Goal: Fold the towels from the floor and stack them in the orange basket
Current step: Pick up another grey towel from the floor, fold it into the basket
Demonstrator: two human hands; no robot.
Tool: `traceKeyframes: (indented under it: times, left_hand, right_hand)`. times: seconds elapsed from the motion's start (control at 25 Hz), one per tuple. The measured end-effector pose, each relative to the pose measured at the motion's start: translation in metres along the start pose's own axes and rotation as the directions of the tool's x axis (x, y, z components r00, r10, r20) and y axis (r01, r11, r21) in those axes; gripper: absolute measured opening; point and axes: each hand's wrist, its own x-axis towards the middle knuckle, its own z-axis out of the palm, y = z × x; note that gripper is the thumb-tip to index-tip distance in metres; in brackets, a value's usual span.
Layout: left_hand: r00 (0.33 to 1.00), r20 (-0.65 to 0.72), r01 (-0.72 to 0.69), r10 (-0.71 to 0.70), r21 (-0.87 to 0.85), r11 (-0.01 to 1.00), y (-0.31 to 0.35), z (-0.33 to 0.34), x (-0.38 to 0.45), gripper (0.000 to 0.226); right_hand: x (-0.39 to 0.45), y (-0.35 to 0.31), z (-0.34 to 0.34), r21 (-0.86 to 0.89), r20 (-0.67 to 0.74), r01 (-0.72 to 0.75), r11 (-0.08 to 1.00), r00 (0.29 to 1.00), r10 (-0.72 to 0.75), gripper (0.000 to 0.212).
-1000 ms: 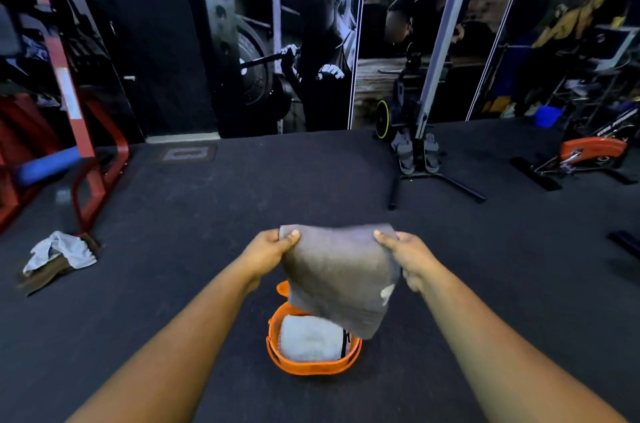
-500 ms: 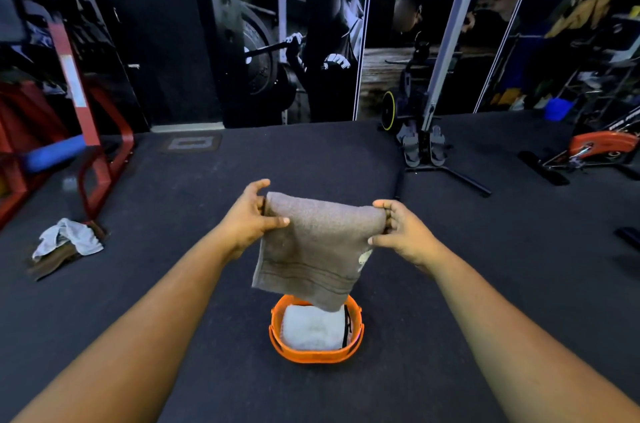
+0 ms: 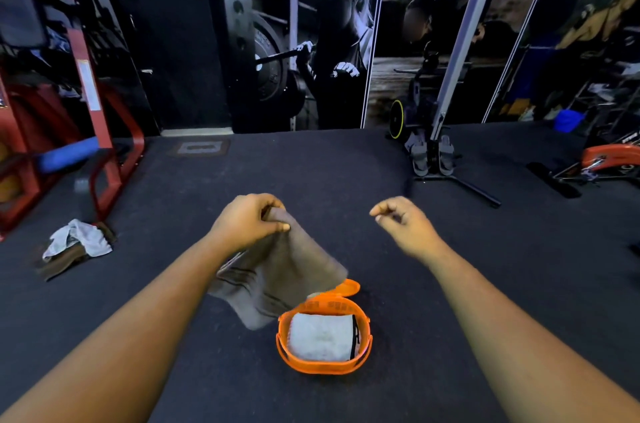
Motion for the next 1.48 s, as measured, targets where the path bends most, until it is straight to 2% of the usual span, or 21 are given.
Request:
traceKeyframes:
  times: [0.12,0.24,0.36,0.44,0.56,0.64,0.76,0.88,0.92,1.0,1.08,1.16,1.24,1.32,1.36,1.4,1.48]
  left_hand:
    - [1.0,-0.016,0.012,-0.012,-0.011,1.0,-0.002,-0.003,0.001,0.022]
    - [0.998,-0.057,0.019,-0.024,-0.099,0.995,-0.014,-0.01,0.0,0.026]
    - [0.996,-0.084,0.007,-0.033,-0.295,0.956,-0.025,-0.016,-0.004,0.03]
    - [0.995,-0.084,0.014,-0.056,-0.437,0.899,-0.029,-0.02,-0.007,0.036]
    - [0.988,-0.077,0.06,-0.131,-0.594,0.802,-0.035,-0.022,-0.012,0.047]
    - [0.982,-0.064,0.088,-0.178,-0.677,0.731,-0.037,-0.022,-0.014,0.05]
    - [0.982,-0.018,0.111,-0.19,-0.757,0.644,-0.038,-0.026,-0.015,0.058]
    - [0.987,0.008,0.109,-0.159,-0.761,0.639,-0.037,-0.035,-0.017,0.064]
    - [0.989,0.001,0.097,-0.149,-0.762,0.64,-0.034,-0.037,-0.017,0.063]
    - [0.99,-0.019,0.074,-0.143,-0.785,0.615,-0.025,-0.038,-0.017,0.06]
    - [0.992,-0.035,0.045,-0.124,-0.806,0.59,-0.013,-0.037,-0.014,0.06]
    - [0.995,-0.036,0.026,-0.093,-0.808,0.589,0.0,-0.035,-0.013,0.062]
    - [0.997,-0.024,0.023,-0.073,-0.809,0.587,0.01,-0.034,-0.012,0.062]
    - [0.997,0.001,0.042,-0.071,-0.815,0.578,0.019,-0.036,-0.014,0.062]
    - [0.998,0.01,0.047,-0.067,-0.814,0.579,0.022,-0.037,-0.016,0.061]
    - [0.998,0.017,0.05,-0.061,-0.806,0.59,0.022,-0.037,-0.018,0.061]
    - [0.997,0.026,0.067,-0.073,-0.772,0.633,0.019,-0.039,-0.024,0.061]
  right_hand:
    - [-0.016,-0.002,0.056,0.137,0.15,-0.187,0.973,0.975,0.166,0.005]
    - [-0.038,0.005,0.106,0.18,0.289,-0.421,0.889,0.887,0.361,0.038]
    - [-0.052,0.011,0.131,0.175,0.435,-0.577,0.798,0.772,0.464,0.047]
    - [-0.049,0.004,0.128,0.331,0.381,-0.557,0.762,0.817,0.432,0.037]
    - [-0.033,-0.012,0.103,0.629,0.165,-0.36,0.689,0.928,0.334,0.02]
    - [-0.022,-0.018,0.085,0.679,0.155,-0.293,0.673,0.953,0.259,0.019]
    - [-0.014,-0.03,0.07,0.664,0.115,-0.214,0.716,0.976,0.184,0.02]
    - [-0.009,-0.035,0.057,0.672,0.006,-0.129,0.73,0.986,0.169,0.017]
    - [-0.009,-0.037,0.053,0.699,0.022,-0.146,0.7,0.983,0.184,0.019]
    - [-0.013,-0.036,0.055,0.768,0.139,-0.266,0.582,0.957,0.254,0.025]
    - [-0.024,-0.032,0.071,0.773,0.251,-0.413,0.482,0.896,0.366,0.044]
    - [-0.041,-0.028,0.09,0.755,0.324,-0.535,0.38,0.808,0.492,0.069]
    - [-0.055,-0.022,0.109,0.703,0.467,-0.662,0.26,0.705,0.533,0.09]
    - [-0.064,-0.02,0.122,0.581,0.606,-0.783,0.225,0.6,0.522,0.111]
    - [-0.065,-0.021,0.126,0.535,0.641,-0.812,0.233,0.569,0.514,0.116]
    - [-0.065,-0.025,0.127,0.536,0.641,-0.809,0.24,0.575,0.508,0.114]
    - [-0.063,-0.032,0.122,0.661,0.556,-0.716,0.226,0.668,0.494,0.084]
